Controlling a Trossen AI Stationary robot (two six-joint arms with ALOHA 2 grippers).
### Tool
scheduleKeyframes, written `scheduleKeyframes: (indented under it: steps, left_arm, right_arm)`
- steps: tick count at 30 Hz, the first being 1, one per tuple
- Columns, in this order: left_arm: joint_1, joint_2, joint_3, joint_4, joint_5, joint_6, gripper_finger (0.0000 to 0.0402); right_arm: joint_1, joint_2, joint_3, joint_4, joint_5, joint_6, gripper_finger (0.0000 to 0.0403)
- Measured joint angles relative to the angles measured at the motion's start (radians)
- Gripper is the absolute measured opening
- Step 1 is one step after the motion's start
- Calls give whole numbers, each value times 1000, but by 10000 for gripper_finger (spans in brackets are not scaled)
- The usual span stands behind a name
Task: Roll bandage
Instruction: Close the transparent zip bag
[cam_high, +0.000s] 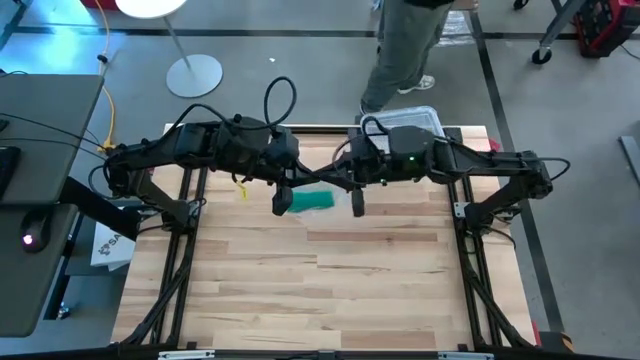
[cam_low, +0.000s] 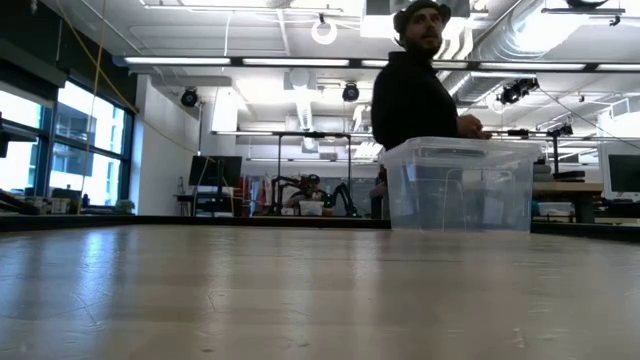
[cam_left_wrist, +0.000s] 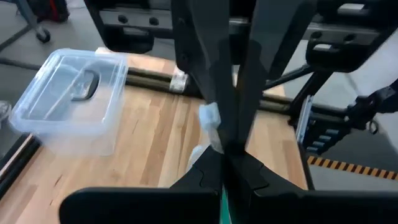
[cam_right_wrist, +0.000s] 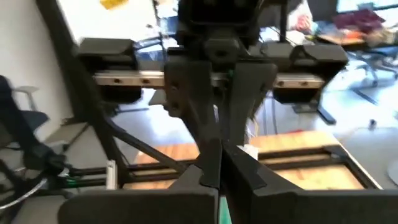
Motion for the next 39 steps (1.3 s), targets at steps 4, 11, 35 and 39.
scheduleKeyframes:
  steps: [4,11,35,39]
  left_arm:
    - [1,0,0,-2,-1,-1,0]
    - [0,-1,1,-9,3,-9,0]
    - [0,0,1,-32,9,-15,0]
    - [0,5,-2,-42,7,-8,0]
  right_arm:
    - [-1,1,0,5,18,-8,0]
    - [-1,-63,1,105,7,-37,0]
    - [-31,-18,-1,-23,-87,48,0]
    - [-33,-19,-1,-92,-113,61,0]
